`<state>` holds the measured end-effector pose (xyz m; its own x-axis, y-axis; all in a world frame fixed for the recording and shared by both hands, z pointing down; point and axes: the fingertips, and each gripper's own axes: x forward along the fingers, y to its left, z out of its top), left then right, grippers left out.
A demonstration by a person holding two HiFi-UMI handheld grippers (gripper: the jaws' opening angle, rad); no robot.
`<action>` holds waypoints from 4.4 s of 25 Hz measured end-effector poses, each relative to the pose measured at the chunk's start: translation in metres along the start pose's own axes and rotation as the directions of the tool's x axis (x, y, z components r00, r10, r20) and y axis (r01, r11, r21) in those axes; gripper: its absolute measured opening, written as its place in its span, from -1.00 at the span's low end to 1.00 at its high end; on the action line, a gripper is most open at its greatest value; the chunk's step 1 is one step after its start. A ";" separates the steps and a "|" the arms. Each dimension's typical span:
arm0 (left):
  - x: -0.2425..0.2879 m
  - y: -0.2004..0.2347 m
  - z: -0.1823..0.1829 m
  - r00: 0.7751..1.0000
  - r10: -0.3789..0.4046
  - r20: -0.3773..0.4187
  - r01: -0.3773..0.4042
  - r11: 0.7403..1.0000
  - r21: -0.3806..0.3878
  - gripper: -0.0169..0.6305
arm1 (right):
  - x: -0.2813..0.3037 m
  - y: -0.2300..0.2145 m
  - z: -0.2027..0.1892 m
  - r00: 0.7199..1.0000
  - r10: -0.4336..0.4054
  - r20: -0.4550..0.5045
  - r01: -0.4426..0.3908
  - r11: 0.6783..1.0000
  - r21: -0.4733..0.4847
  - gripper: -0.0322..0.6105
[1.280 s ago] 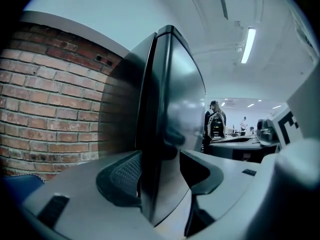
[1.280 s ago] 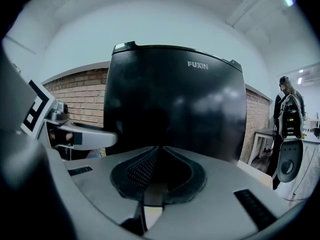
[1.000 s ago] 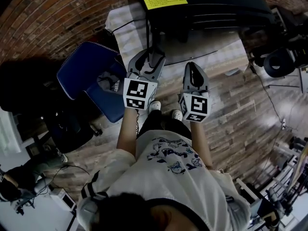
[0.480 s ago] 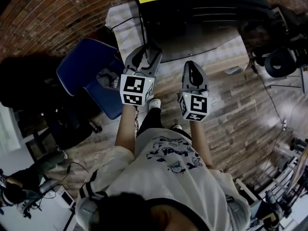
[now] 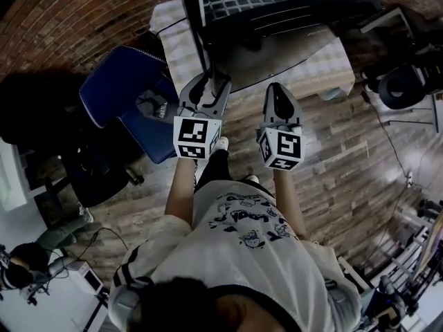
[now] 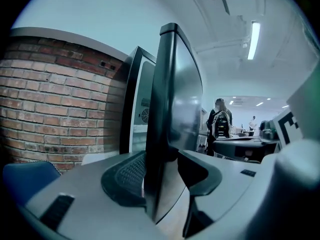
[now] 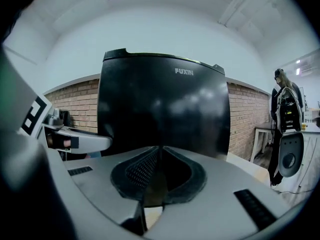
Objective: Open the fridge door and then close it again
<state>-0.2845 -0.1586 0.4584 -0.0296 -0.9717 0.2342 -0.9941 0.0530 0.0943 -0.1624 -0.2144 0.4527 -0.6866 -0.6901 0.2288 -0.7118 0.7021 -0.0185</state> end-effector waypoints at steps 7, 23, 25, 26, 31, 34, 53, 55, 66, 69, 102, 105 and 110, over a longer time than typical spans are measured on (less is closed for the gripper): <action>-0.026 -0.038 -0.008 1.000 0.030 0.007 -0.030 0.999 -0.021 -0.35 | -0.048 -0.008 -0.008 0.999 0.037 0.007 -0.037 0.999 0.004 -0.77; -0.070 -0.152 -0.029 1.000 0.018 0.012 -0.017 0.999 -0.028 -0.47 | -0.150 0.002 -0.011 0.958 0.286 -0.008 -0.286 0.958 -0.019 -0.77; -0.073 -0.166 -0.031 1.000 0.010 0.011 -0.009 1.000 -0.027 -0.48 | -0.162 -0.001 -0.012 0.954 0.299 -0.014 -0.300 0.953 -0.038 -0.77; -0.074 -0.173 -0.031 1.000 0.006 0.011 -0.006 1.000 -0.026 -0.49 | -0.168 -0.003 -0.012 0.953 0.302 -0.014 -0.302 0.952 -0.045 -0.77; -0.078 -0.209 -0.035 1.000 -0.019 0.016 0.019 1.000 -0.018 -0.50 | -0.195 -0.018 -0.013 0.951 0.308 -0.003 -0.307 0.950 -0.056 -0.77; -0.080 -0.230 -0.037 0.999 -0.047 0.011 0.047 0.999 -0.002 -0.51 | -0.207 -0.027 -0.013 0.947 0.322 0.001 -0.321 0.946 -0.037 -0.77; -0.069 -0.344 -0.047 0.977 -0.212 -0.014 0.212 0.975 0.071 -0.59 | -0.256 -0.083 -0.016 0.961 0.276 0.028 -0.277 0.961 0.017 -0.38; -0.066 -0.355 -0.047 0.972 -0.233 -0.015 0.234 0.969 0.076 -0.61 | -0.258 -0.093 -0.016 0.965 0.259 0.033 -0.260 0.966 0.019 -0.38; -0.048 -0.404 -0.045 0.945 -0.327 -0.018 0.327 0.940 0.099 -0.63 | -0.265 -0.147 -0.018 0.988 0.151 0.025 -0.152 0.988 0.033 -0.38; -0.045 -0.417 -0.045 0.937 -0.350 -0.019 0.350 0.932 0.100 -0.63 | -0.270 -0.160 -0.018 0.991 0.129 0.029 -0.130 0.991 0.043 -0.43; 0.027 -0.530 -0.033 0.802 -0.593 -0.073 0.598 0.792 0.121 -0.63 | -0.278 -0.335 -0.015 0.999 0.033 0.026 -0.035 0.998 0.054 -0.52; 0.036 -0.533 -0.032 0.799 -0.597 -0.077 0.602 0.790 0.117 -0.63 | -0.276 -0.348 -0.014 0.998 0.055 0.018 -0.055 0.998 0.037 -0.52; 0.053 -0.538 -0.027 0.799 -0.596 -0.082 0.602 0.790 0.117 -0.63 | -0.270 -0.370 -0.011 0.998 0.054 0.022 -0.055 0.998 0.040 -0.52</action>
<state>0.2518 -0.2321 0.4457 0.5778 -0.7887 0.2101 -0.8153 -0.5699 0.1025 0.2882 -0.2862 0.4086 -0.7271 -0.6550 0.2058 -0.6786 0.7312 -0.0703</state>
